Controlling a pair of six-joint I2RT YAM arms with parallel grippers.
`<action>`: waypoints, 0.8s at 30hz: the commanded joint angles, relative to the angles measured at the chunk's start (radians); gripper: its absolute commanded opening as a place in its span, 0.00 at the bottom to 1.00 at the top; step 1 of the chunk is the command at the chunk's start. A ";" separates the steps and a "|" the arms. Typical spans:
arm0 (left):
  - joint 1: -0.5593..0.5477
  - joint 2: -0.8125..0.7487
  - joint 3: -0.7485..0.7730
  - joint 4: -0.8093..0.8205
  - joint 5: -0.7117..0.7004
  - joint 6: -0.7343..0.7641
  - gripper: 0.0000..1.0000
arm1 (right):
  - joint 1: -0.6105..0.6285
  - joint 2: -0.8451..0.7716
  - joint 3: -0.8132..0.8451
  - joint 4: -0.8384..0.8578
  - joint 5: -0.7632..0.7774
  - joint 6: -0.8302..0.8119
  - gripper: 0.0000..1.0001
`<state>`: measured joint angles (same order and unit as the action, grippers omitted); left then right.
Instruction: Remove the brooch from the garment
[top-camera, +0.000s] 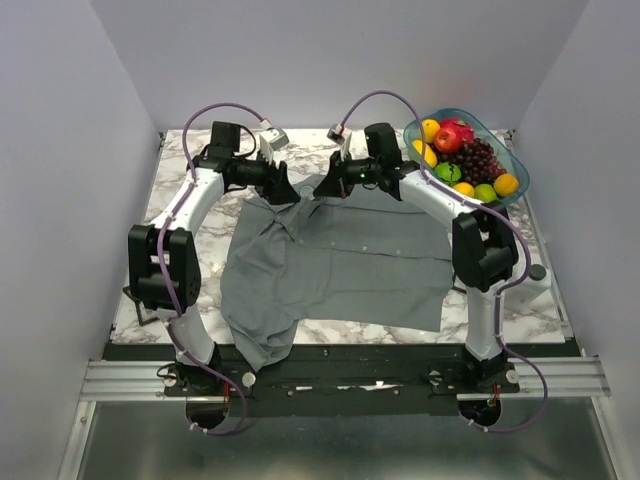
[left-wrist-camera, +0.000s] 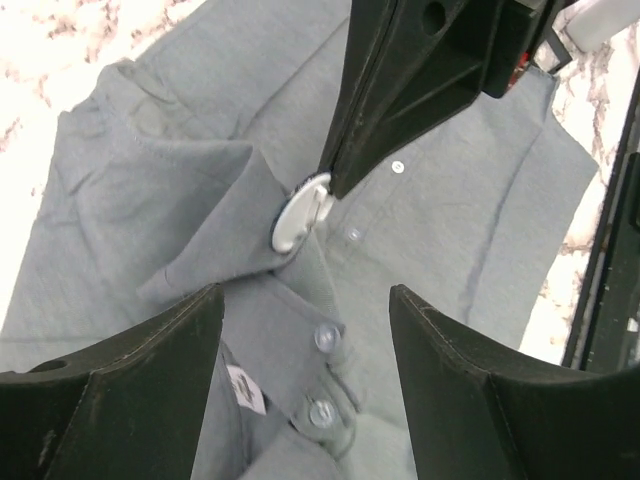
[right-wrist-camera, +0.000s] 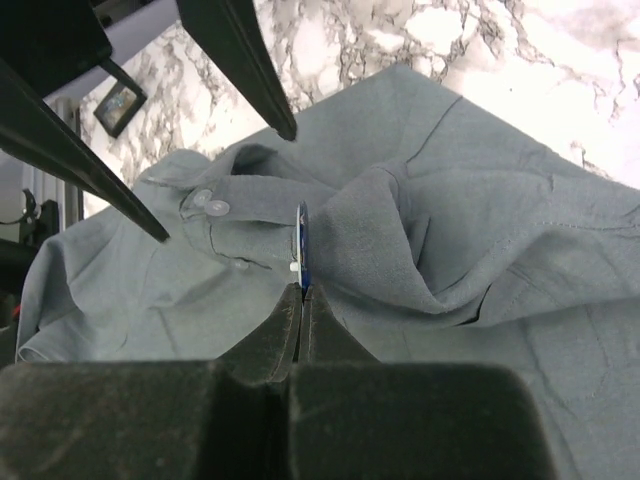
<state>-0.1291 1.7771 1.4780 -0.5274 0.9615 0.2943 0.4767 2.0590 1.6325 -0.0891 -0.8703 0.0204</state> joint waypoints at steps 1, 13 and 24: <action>0.002 0.062 0.070 0.020 0.046 0.064 0.76 | 0.005 0.027 0.064 0.002 -0.033 0.033 0.00; 0.002 0.169 0.088 0.144 0.158 -0.116 0.64 | -0.016 0.114 0.203 -0.106 -0.056 0.009 0.01; 0.009 0.209 0.082 0.299 0.247 -0.290 0.27 | -0.023 0.130 0.245 -0.149 -0.033 -0.002 0.01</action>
<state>-0.1261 1.9606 1.5467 -0.2974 1.1252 0.0818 0.4606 2.1696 1.8359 -0.2131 -0.8974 0.0257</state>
